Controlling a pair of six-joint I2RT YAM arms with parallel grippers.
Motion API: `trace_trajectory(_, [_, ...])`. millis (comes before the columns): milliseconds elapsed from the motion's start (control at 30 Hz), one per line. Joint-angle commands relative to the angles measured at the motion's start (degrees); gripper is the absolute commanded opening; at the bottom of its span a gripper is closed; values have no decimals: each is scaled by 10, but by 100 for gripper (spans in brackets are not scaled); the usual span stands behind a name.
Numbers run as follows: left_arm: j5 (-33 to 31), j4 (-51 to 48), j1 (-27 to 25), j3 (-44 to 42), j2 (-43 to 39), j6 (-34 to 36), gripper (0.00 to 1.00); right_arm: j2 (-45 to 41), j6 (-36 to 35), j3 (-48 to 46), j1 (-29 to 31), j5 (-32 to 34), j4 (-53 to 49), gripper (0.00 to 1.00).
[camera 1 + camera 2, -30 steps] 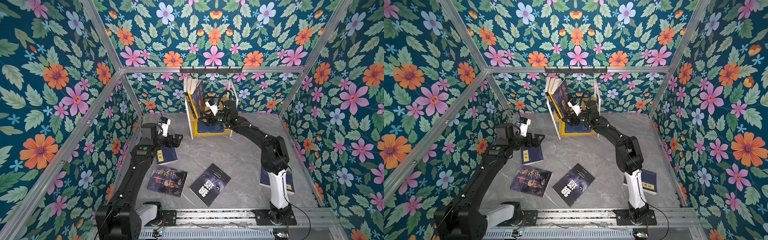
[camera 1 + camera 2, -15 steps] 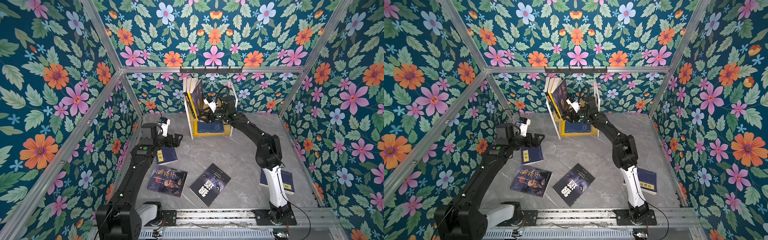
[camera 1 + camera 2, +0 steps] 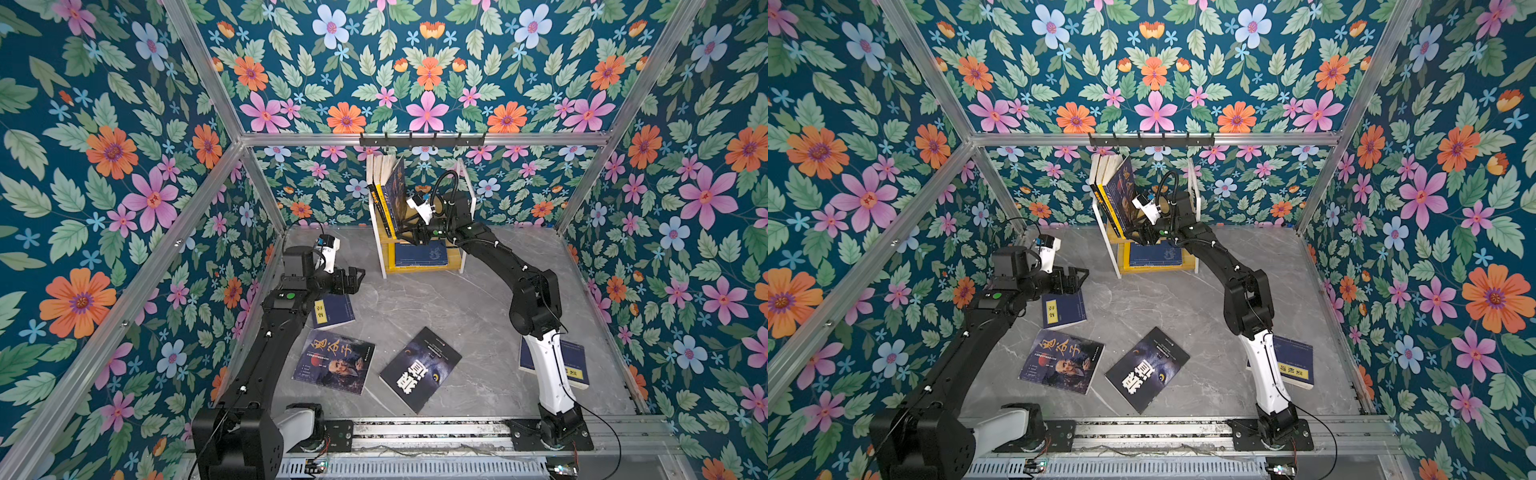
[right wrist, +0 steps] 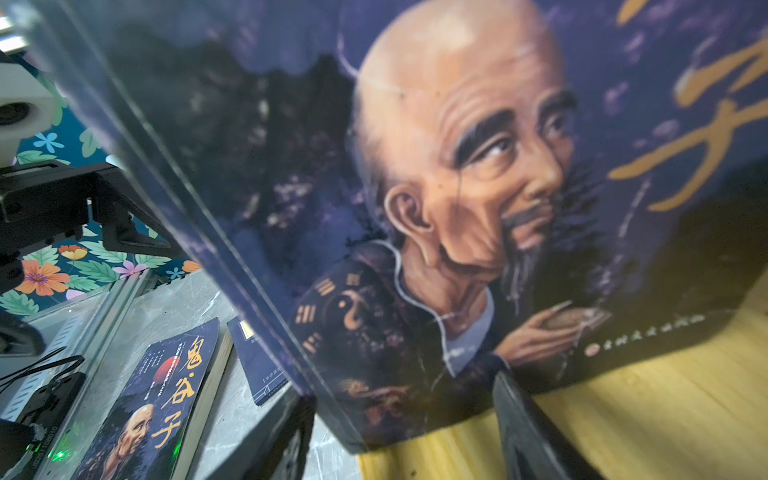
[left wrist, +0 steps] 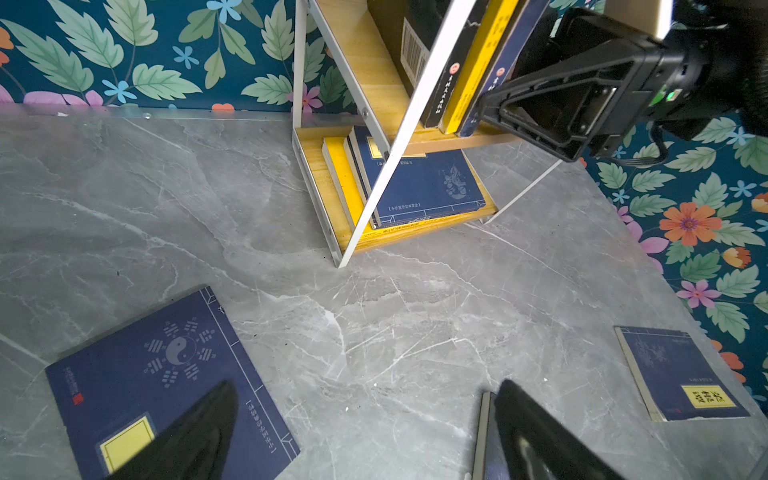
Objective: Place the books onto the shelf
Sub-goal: 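Set the purple book upright on the upper shelf beside the yellow book, then open the right gripper and move both grippers to the dark wolf book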
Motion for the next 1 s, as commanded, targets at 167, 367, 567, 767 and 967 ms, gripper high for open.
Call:
trace_trajectory(167, [34, 26, -5, -20, -2, 14, 99, -95, 16, -115, 1, 23, 5, 73])
trace_trajectory(367, [71, 15, -29, -32, 5, 67, 97, -246, 66, -312, 5, 104, 43, 74])
trace_trajectory(567, [85, -3, -67, -57, 16, 91, 94, -433, 132, -519, 54, 241, 68, 74])
trace_trajectory(767, [55, -73, -134, -62, 11, 198, 91, -564, 221, -639, 148, 401, 5, 73])
trace_trajectory(967, [-87, -143, -237, -78, -5, 388, 100, -607, 363, -703, 189, 453, -77, 73])
